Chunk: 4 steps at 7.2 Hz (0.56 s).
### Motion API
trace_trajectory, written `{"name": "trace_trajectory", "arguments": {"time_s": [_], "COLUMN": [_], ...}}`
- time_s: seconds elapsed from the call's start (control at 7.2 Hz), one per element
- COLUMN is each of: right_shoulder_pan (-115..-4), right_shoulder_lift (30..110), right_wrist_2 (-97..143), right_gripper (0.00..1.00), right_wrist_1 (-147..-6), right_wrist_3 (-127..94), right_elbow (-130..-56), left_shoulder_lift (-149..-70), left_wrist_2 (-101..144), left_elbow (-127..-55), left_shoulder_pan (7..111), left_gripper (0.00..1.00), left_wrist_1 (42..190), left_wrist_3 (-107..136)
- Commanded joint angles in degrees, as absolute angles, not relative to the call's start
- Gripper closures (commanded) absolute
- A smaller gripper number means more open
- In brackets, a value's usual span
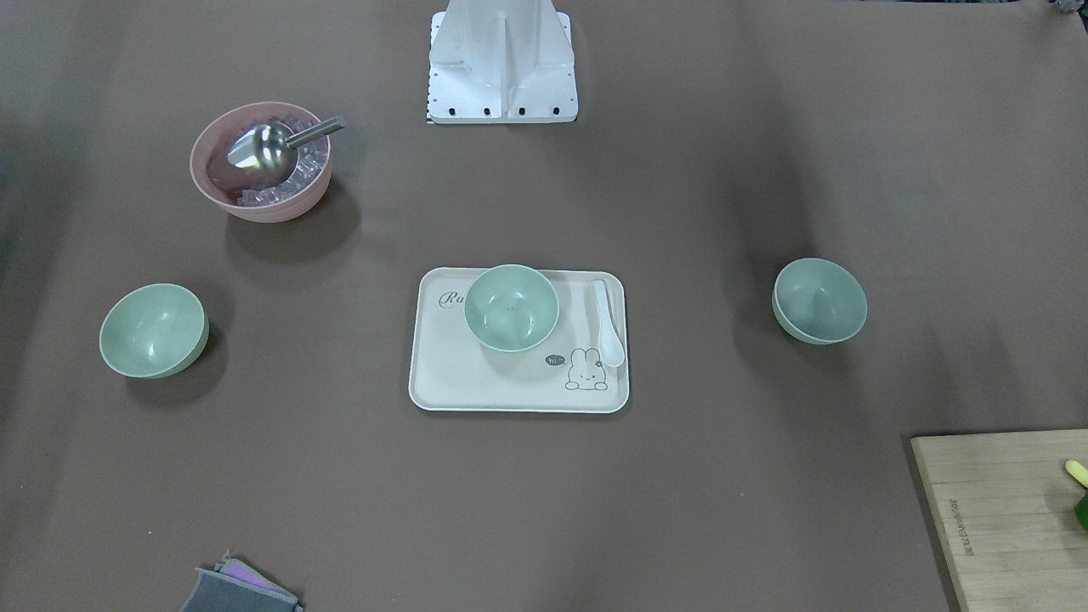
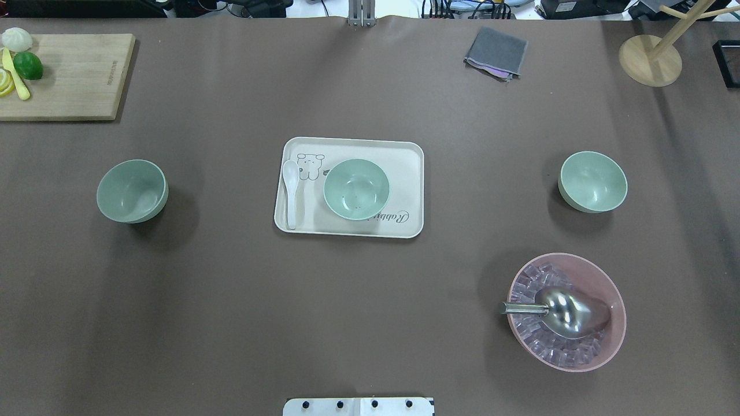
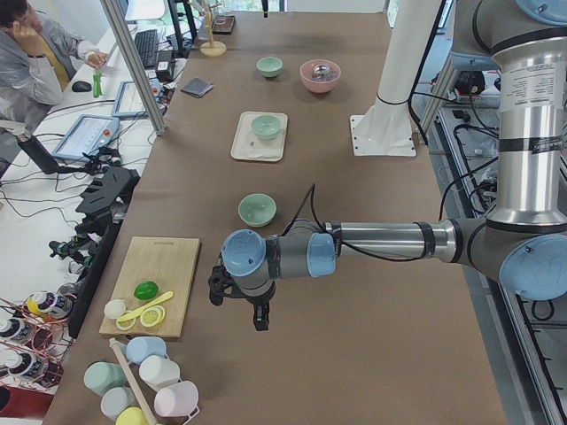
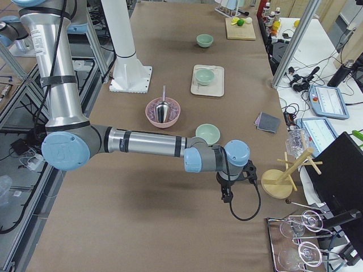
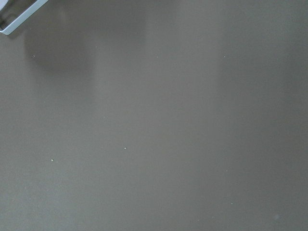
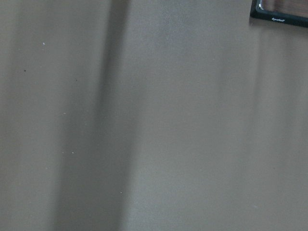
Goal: Stack green bowls together
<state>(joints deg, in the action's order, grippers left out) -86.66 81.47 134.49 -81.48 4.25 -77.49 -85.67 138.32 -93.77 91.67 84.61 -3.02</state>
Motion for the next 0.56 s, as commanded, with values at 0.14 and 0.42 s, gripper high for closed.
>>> {"name": "trace_trajectory", "arguments": {"time_s": [0.14, 0.42], "right_shoulder_pan": [-86.66, -86.66], "right_shoulder_lift": [81.48, 81.47], "right_wrist_2": [134.74, 134.74], "right_gripper": [0.00, 0.00], "right_wrist_1": [-81.39, -81.47], "right_wrist_3": [4.22, 4.22], "right_elbow": [-77.52, -77.52], "left_shoulder_lift": [-86.04, -86.13], "left_wrist_2": [139.39, 139.48], "left_elbow": [-96.67, -97.56], "left_shoulder_pan": [91.58, 91.41], "left_gripper": [0.02, 0.02], "left_wrist_1": [84.73, 88.56], "left_wrist_3": [-2.99, -2.82]}}
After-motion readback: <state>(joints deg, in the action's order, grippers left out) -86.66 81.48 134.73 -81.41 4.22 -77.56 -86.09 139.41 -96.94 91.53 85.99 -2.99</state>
